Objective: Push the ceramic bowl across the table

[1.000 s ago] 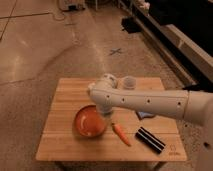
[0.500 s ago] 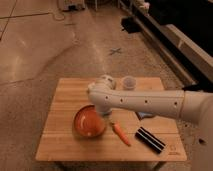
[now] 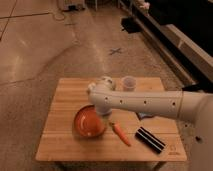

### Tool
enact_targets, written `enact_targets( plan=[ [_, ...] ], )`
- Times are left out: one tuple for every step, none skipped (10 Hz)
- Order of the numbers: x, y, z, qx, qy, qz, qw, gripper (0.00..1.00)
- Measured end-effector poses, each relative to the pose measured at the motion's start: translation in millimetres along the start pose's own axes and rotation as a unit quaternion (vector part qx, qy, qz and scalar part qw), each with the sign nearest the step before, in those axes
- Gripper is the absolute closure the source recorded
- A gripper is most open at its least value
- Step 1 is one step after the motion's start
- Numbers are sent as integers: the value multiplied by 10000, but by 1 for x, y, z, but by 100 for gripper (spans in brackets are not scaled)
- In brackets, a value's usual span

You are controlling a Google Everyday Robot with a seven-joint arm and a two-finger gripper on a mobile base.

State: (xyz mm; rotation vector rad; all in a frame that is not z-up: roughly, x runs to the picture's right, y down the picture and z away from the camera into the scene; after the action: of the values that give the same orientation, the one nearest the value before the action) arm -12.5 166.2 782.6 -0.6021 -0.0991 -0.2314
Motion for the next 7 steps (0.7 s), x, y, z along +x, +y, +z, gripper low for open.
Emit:
enact_targets(
  plan=[
    [0,0,2,1,-5,0,10000,35],
    [-1,-1,3,3,-9,0,10000,35],
    [-1,-1,5,8,-12,0,10000,35],
    [-1,-2,6,14,-16,2,10000,35],
    [-1,-2,7,19,-22,1,10000,35],
    [-1,-2,8,25,-21,3,10000,35],
    [-1,-3,10,27,-27,9,10000,35]
  ],
)
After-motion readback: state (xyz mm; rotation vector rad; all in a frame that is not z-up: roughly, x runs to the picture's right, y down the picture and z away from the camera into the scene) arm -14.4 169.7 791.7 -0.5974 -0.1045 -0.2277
